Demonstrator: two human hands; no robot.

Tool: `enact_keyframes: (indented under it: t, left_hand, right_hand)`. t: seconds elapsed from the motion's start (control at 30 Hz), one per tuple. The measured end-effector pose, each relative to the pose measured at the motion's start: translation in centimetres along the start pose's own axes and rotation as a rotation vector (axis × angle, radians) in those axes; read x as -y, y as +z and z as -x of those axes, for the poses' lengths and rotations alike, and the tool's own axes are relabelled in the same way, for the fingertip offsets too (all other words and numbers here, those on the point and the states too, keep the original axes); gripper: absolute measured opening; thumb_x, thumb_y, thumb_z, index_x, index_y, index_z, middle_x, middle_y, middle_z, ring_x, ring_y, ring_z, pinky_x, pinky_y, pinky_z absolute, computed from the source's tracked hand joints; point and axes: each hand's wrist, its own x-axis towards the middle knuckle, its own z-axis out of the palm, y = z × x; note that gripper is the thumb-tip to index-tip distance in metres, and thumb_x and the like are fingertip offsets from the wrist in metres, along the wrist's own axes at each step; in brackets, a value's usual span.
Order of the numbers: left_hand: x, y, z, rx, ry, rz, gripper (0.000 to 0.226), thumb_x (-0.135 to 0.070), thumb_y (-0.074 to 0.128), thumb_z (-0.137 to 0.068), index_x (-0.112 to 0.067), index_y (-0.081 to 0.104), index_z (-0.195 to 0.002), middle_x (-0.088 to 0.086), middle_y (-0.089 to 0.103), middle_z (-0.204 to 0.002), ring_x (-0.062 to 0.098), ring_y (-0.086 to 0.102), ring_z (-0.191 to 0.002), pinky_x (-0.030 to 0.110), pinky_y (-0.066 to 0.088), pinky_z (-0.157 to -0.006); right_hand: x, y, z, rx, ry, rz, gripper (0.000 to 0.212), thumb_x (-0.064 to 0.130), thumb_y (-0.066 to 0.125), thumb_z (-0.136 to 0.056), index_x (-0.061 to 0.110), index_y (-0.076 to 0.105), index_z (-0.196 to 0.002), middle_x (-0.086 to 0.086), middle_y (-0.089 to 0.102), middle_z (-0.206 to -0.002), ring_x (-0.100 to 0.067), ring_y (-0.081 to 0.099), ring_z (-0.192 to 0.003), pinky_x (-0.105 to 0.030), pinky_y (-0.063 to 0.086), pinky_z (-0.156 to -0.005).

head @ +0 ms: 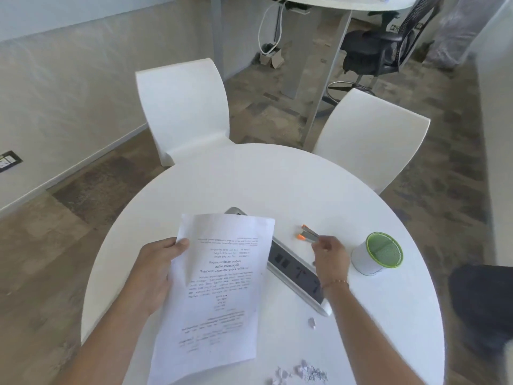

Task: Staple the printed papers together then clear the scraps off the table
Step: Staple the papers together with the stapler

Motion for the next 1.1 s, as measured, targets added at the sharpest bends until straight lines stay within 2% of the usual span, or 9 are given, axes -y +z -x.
enact_keyframes:
  t: [0.1,0.17,0.37,0.53,0.67,0.83,0.9,1.0,1.1]
  left_hand:
    - [-0.9,-0.5,0.1,0.005,-0.009,0.025,0.021,-0.009,0.060,-0.093,0.002,0.073,-0.105,0.021,0.073,-0.109,0.039,0.070,-0.103,0.054,0.049,-0.099]
    - [-1.1,-0.4,0.2,0.009,-0.020,0.027,0.021,-0.010,0.060,-0.092,0.001,0.074,-0.105,0.021,0.073,-0.110,0.039,0.071,-0.102,0.053,0.050,-0.098]
    - [-1.4,0.1,0.5,-0.007,0.004,0.036,0.021,-0.009,0.058,-0.094,0.000,0.074,-0.105,0.018,0.075,-0.107,0.034,0.073,-0.097,0.042,0.055,-0.087]
    - [-1.3,0.7,0.7,-0.039,0.035,0.014,0.019,-0.010,0.060,-0.093,0.000,0.074,-0.101,0.021,0.074,-0.106,0.039,0.071,-0.099,0.054,0.054,-0.092]
    - [-0.9,1.2,0.7,-0.027,0.106,-0.032,0.029,-0.020,0.066,-0.090,0.008,0.066,-0.095,0.029,0.070,-0.099,0.034,0.065,-0.087,0.049,0.051,-0.085]
    - [0.5,2.0,0.2,0.024,0.180,-0.105,0.058,-0.043,0.072,-0.077,0.011,0.051,-0.090,0.007,0.051,-0.085,0.024,0.043,-0.079,0.039,0.032,-0.074]
    - [0.7,2.5,0.2,0.018,0.194,-0.125,0.058,-0.042,0.070,-0.078,0.011,0.048,-0.087,0.005,0.048,-0.083,0.023,0.039,-0.076,0.039,0.029,-0.072]
    - [0.7,3.7,1.0,0.013,0.201,-0.158,0.054,-0.042,0.068,-0.080,0.007,0.045,-0.080,0.004,0.044,-0.080,0.024,0.036,-0.073,0.038,0.027,-0.070]
    - [0.1,5.1,2.3,-0.006,0.229,-0.192,0.044,-0.031,0.064,-0.088,-0.001,0.037,-0.070,0.012,0.030,-0.071,0.032,0.024,-0.067,0.041,0.018,-0.065]
  right_hand:
    - [-0.8,1.0,-4.9,0.046,-0.118,0.417,0.048,-0.003,0.044,-0.085,0.011,0.054,-0.130,-0.012,0.049,-0.129,-0.033,0.043,-0.116,-0.038,0.040,-0.095]
    - [-1.5,1.7,-6.5,0.118,-0.123,0.652,0.047,0.007,0.047,-0.089,0.013,0.047,-0.135,-0.011,0.042,-0.136,-0.033,0.036,-0.120,-0.042,0.039,-0.095]
    - [-3.0,2.1,-7.8,0.184,-0.230,0.810,0.022,0.027,0.056,-0.093,0.012,0.058,-0.108,-0.008,0.052,-0.109,-0.032,0.047,-0.105,-0.041,0.047,-0.082]
    - [1.3,0.0,-5.9,0.120,-0.174,0.348,0.020,0.032,0.070,-0.086,0.013,0.065,-0.087,-0.003,0.067,-0.079,-0.020,0.059,-0.071,-0.029,0.044,-0.056]
    - [6.0,-2.2,-2.3,0.133,-0.201,-0.113,0.016,0.016,0.079,-0.077,0.014,0.073,-0.092,0.001,0.072,-0.080,-0.015,0.058,-0.064,-0.025,0.046,-0.062]
    - [10.2,-3.1,1.9,0.514,-0.088,-0.731,0.019,0.012,0.082,-0.073,0.003,0.074,-0.088,-0.004,0.071,-0.089,-0.015,0.055,-0.074,-0.030,0.042,-0.068]
    - [11.2,-2.3,2.9,0.574,-0.015,-0.906,0.029,0.024,0.086,-0.068,0.010,0.071,-0.088,-0.005,0.067,-0.092,-0.019,0.063,-0.081,-0.034,0.049,-0.077]
    - [12.8,-1.5,4.5,0.642,0.025,-1.097,0.020,0.029,0.070,-0.087,0.010,0.065,-0.091,-0.011,0.072,-0.098,-0.034,0.065,-0.112,-0.048,0.051,-0.096]
    - [15.3,-0.9,5.7,0.609,0.038,-1.115,0.023,0.019,0.054,-0.099,0.007,0.061,-0.080,-0.010,0.071,-0.072,-0.040,0.065,-0.108,-0.053,0.050,-0.097]
